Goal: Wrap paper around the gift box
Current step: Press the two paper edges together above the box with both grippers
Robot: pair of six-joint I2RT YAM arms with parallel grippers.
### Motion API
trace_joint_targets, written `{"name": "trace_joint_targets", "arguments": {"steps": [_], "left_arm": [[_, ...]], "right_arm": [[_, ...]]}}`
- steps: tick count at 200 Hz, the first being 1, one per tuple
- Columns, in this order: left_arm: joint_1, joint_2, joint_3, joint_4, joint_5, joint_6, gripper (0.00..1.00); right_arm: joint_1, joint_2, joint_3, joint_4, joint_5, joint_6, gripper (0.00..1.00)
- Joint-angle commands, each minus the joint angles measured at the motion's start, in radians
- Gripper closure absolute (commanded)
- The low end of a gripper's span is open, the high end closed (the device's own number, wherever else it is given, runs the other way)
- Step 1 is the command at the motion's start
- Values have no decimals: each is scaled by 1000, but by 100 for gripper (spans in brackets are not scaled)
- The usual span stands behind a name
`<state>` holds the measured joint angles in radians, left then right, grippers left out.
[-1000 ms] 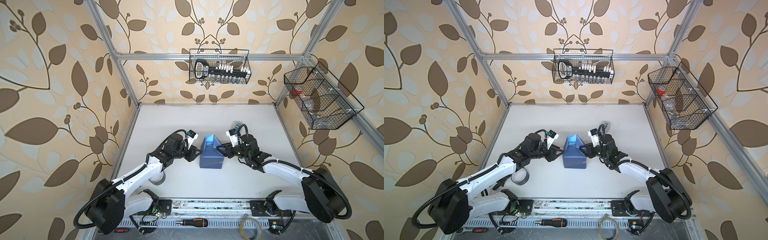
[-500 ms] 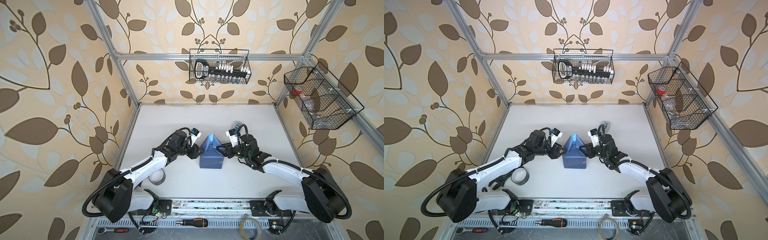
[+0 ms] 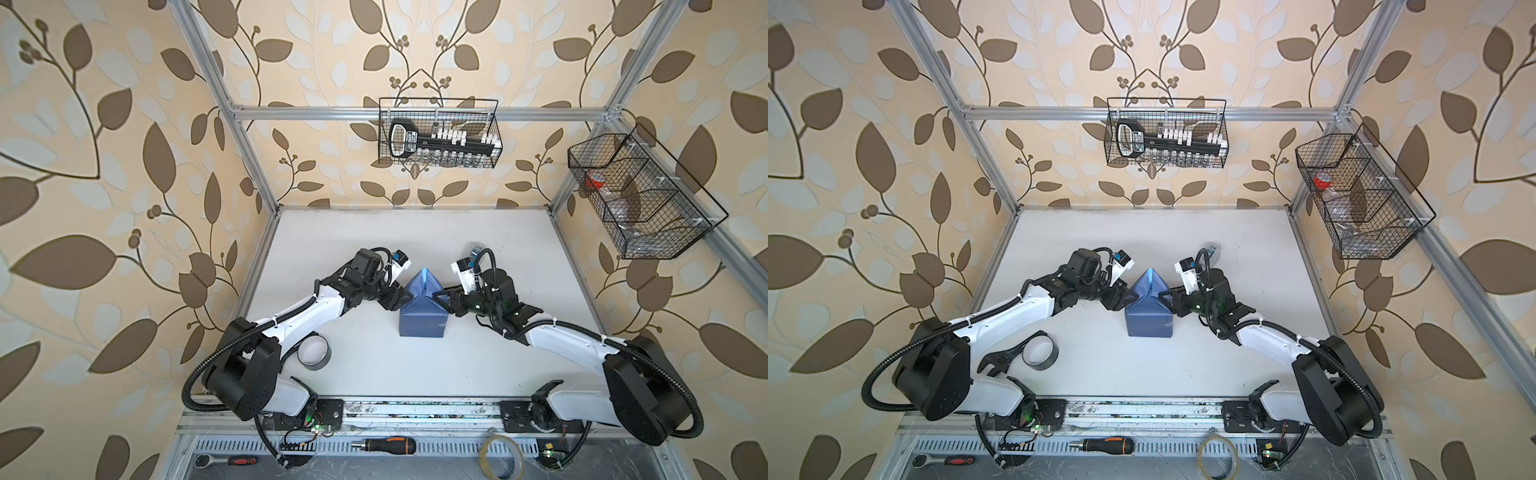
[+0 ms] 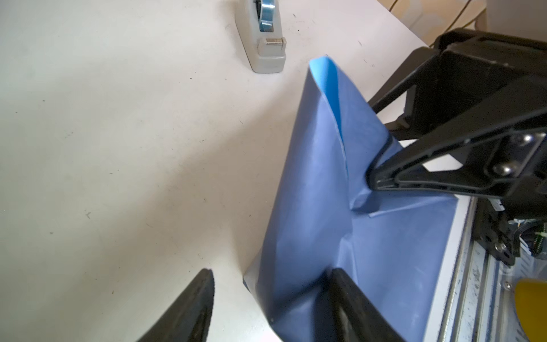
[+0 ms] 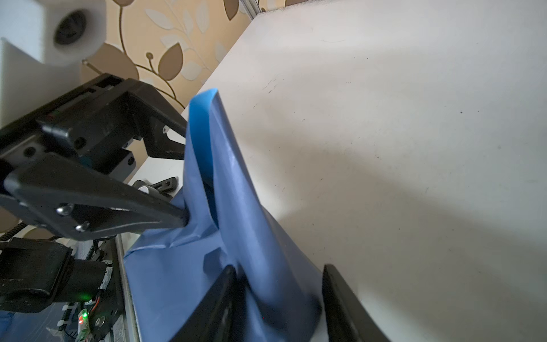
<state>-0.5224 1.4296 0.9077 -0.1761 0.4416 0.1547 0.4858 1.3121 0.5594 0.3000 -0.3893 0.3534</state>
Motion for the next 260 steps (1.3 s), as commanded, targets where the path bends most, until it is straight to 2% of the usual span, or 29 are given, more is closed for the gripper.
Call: {"name": "trace_joint_targets", "arguments": {"steps": [1, 30, 123, 195, 214, 235, 260], "left_arm": [[7, 52, 59, -57, 31, 74, 37], [7, 85, 102, -108, 67, 127, 39], [7, 135, 189, -209, 160, 288, 59], [7, 187, 242, -245, 211, 325, 76], [9, 177, 241, -238, 198, 321, 76], [17, 164, 239, -228, 176, 298, 62], [63, 167, 247, -226, 208, 246, 51]], "right_arm": [[4, 12, 3, -80, -14, -41, 52], [5, 13, 1, -78, -12, -43, 53], [5, 19, 9, -79, -11, -64, 53], [3, 21, 24, -86, -3, -106, 53], [1, 18, 37, -94, -3, -143, 53], [-3, 18, 49, -92, -13, -182, 53], [-5, 21, 51, -72, -39, -215, 57]]}}
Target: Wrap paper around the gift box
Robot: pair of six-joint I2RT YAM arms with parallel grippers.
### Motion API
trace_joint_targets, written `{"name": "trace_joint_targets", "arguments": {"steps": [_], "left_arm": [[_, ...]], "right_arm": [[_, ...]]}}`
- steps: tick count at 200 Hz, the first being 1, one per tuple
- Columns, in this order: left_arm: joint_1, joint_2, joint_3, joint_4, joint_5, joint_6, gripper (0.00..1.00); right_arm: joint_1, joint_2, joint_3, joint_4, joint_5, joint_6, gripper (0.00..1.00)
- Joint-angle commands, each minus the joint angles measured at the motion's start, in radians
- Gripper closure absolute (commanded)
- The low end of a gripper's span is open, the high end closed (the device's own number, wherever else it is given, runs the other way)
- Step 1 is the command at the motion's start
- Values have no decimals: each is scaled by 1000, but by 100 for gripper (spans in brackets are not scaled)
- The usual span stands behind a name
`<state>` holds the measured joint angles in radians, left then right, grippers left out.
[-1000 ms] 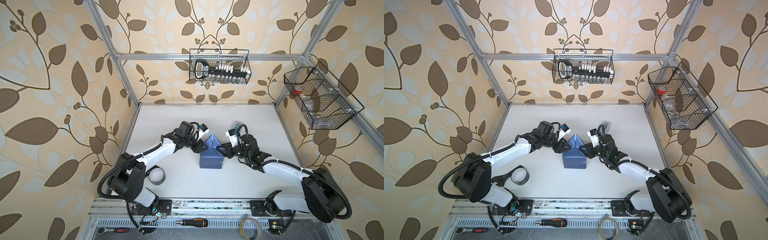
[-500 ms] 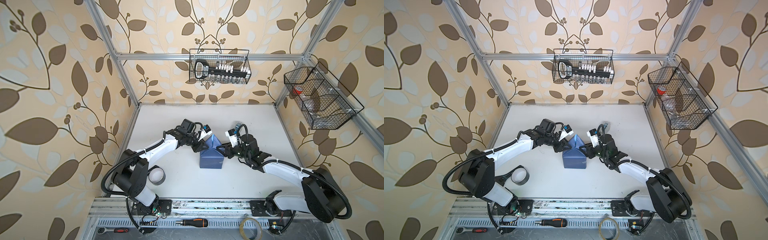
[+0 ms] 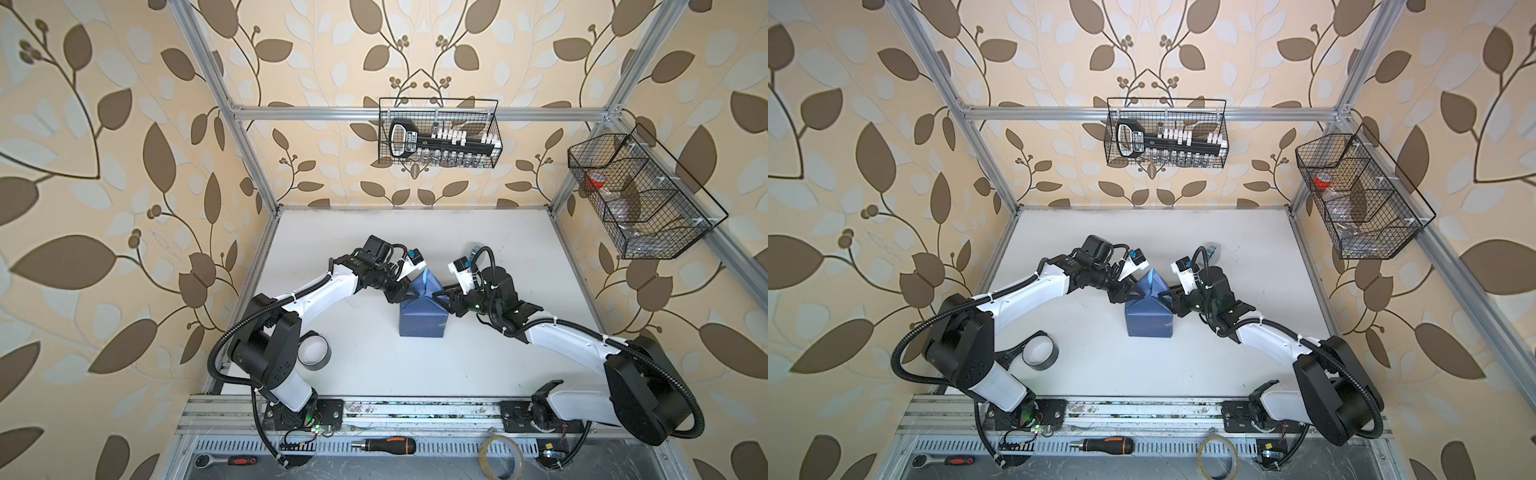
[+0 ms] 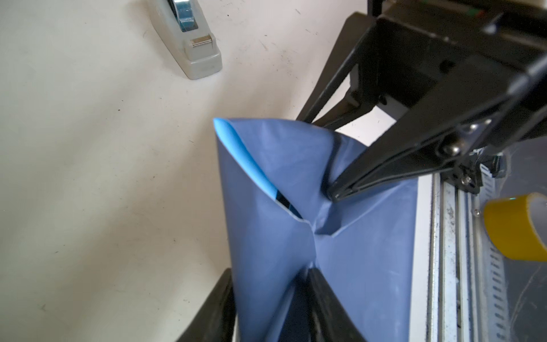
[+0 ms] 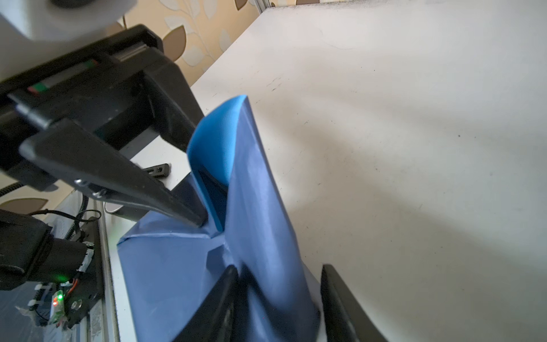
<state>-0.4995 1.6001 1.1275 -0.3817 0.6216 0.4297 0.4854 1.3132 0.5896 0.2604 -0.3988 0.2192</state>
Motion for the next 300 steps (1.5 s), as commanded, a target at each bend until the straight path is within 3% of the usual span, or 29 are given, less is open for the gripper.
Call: {"name": "trace_joint_targets", "arguments": {"steps": [1, 21, 42, 97, 164, 251, 300], "left_arm": [[41, -3, 27, -21, 30, -31, 50], [45, 15, 35, -36, 47, -26, 45], [46, 44, 48, -58, 89, -9, 45], [45, 68, 86, -75, 196, 35, 65], [45, 48, 67, -25, 213, 52, 83], [45, 18, 49, -6, 211, 31, 88], [44, 43, 74, -40, 220, 36, 90]], "right_arm": [[-4, 21, 21, -31, -31, -82, 57], [-4, 29, 20, -15, -48, -93, 59], [-4, 34, 19, -6, -55, -105, 59], [-23, 63, 45, 21, -112, -155, 60], [-45, 120, 124, -19, -244, -244, 60], [-53, 138, 166, -50, -307, -311, 87], [-56, 143, 169, -53, -299, -326, 95]]}}
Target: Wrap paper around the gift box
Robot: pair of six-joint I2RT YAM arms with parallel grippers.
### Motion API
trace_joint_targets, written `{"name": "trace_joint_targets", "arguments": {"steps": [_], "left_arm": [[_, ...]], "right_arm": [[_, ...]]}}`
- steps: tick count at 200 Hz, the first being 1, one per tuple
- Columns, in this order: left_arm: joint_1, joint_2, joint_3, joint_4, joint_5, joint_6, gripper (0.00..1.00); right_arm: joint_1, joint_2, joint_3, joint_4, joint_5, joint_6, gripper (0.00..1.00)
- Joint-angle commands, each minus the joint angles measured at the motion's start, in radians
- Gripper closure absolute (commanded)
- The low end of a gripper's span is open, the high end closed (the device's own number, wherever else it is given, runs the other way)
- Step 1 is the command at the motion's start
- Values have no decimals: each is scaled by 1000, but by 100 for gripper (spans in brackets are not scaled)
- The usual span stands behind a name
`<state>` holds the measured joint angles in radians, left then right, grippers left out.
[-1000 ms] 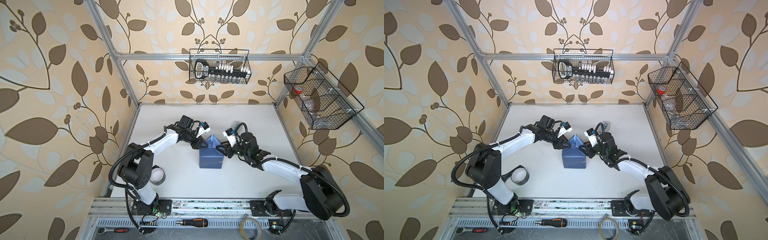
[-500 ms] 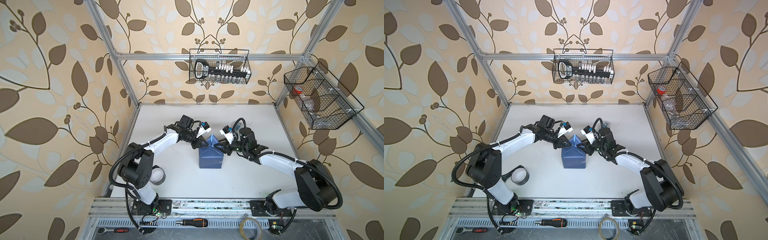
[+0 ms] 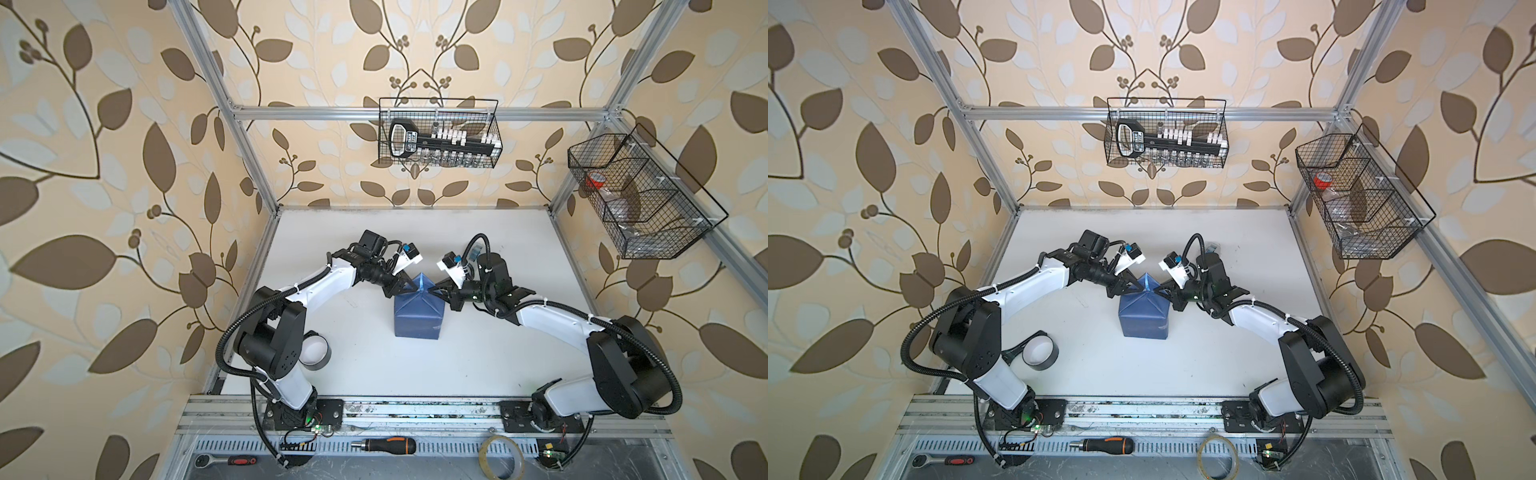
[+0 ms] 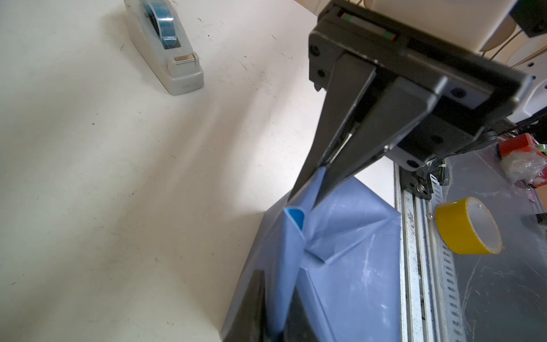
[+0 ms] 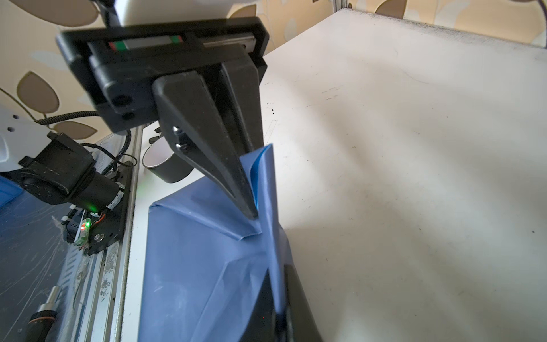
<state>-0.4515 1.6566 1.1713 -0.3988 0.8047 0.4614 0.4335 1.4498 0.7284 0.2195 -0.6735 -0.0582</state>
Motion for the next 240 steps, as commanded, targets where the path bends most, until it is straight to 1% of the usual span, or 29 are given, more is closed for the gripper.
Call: {"name": "trace_joint_targets", "arguments": {"steps": [1, 13, 28, 42, 92, 130, 139, 155, 174, 183, 208, 232, 240], "left_arm": [[-4, -15, 29, -22, 36, 5, 90], [-6, -22, 18, -6, 30, 0, 93], [-5, -24, 9, -1, 34, -1, 100], [-9, -21, 11, 0, 34, -6, 100], [-26, -13, 5, -4, 19, 8, 100], [-24, -46, -9, 5, -38, 17, 100], [-24, -57, -14, 7, -42, 19, 94], [-23, -64, -12, 2, -38, 20, 88], [-22, -64, 1, -17, -48, 22, 86], [-21, -65, 2, -17, -47, 21, 84], [-21, -70, 2, -18, -50, 19, 82], [-21, -99, -25, 27, -45, -2, 82], [-21, -112, -38, 48, -48, -9, 80]], "right_arm": [[-3, 7, 30, -12, -23, -51, 95], [-3, 6, 29, -7, -16, -49, 96], [-4, 5, 31, -3, -14, -47, 98], [-4, 3, 30, 3, -12, -46, 100], [-4, 1, 32, 19, -7, -53, 100], [-5, 12, 64, -55, -18, -113, 100], [-4, 14, 62, -62, -18, -122, 100], [-6, 15, 63, -63, -15, -128, 100], [-6, 14, 65, -68, -15, -134, 100], [-7, 10, 64, -68, -15, -134, 100], [-9, 6, 65, -72, -13, -136, 100], [-10, 10, 67, -72, -11, -136, 100], [-10, 11, 67, -70, -14, -135, 100]]}}
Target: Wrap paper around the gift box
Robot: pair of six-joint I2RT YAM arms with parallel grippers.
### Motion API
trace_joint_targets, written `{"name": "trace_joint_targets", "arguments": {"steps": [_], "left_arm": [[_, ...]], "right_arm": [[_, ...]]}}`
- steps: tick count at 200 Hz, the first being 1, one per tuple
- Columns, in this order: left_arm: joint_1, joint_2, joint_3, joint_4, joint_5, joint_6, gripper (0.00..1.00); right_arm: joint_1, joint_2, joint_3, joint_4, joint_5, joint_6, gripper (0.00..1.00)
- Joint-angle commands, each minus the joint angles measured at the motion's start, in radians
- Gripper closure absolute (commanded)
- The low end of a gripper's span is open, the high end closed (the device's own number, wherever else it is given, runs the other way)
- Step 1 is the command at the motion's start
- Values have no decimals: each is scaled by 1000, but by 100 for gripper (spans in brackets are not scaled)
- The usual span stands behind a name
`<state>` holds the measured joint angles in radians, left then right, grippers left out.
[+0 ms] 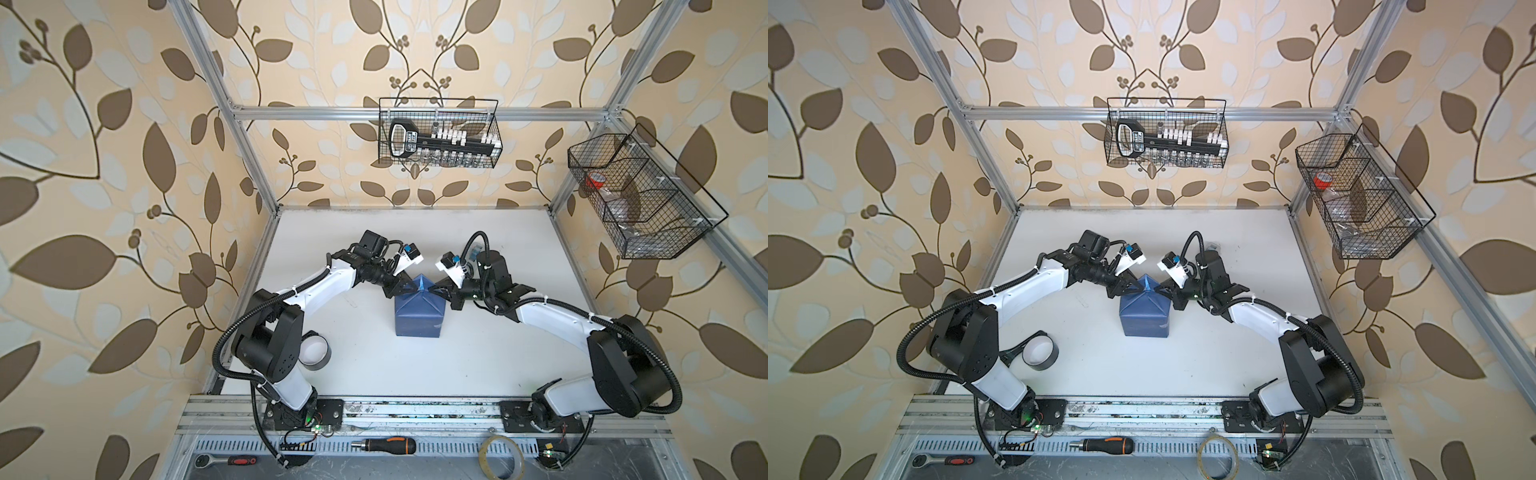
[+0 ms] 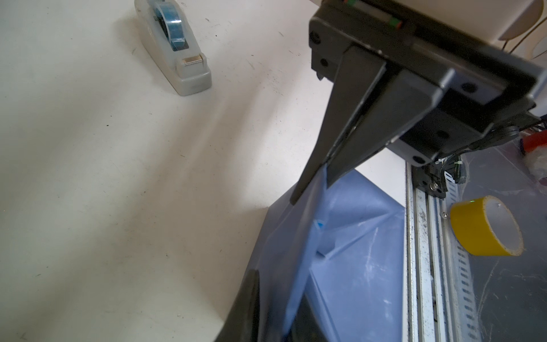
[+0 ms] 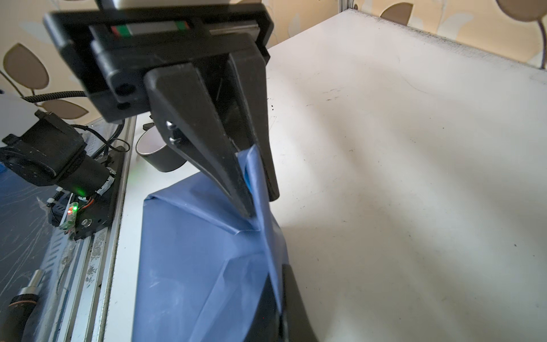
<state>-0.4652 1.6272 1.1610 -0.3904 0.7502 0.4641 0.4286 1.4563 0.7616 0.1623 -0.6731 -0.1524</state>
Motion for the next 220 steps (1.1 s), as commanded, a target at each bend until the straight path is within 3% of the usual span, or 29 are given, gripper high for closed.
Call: {"name": "trace_joint_targets", "arguments": {"steps": [1, 22, 99, 138, 220], "left_arm": [[-7, -83, -29, 42, 5, -12, 80], [-7, -103, -41, 59, 5, -16, 80], [-16, -159, -124, 161, -37, -42, 99], [-33, -242, -193, 228, -82, -39, 100], [-81, -243, -200, 194, -158, -13, 100]], "right_arm": [[-5, 4, 34, -13, -14, -41, 100], [-5, 0, 32, -14, -10, -41, 100], [-5, 3, 31, 1, 0, -22, 100], [-4, -7, 22, 6, -1, -20, 91], [4, -69, -26, 11, 30, 0, 66]]}}
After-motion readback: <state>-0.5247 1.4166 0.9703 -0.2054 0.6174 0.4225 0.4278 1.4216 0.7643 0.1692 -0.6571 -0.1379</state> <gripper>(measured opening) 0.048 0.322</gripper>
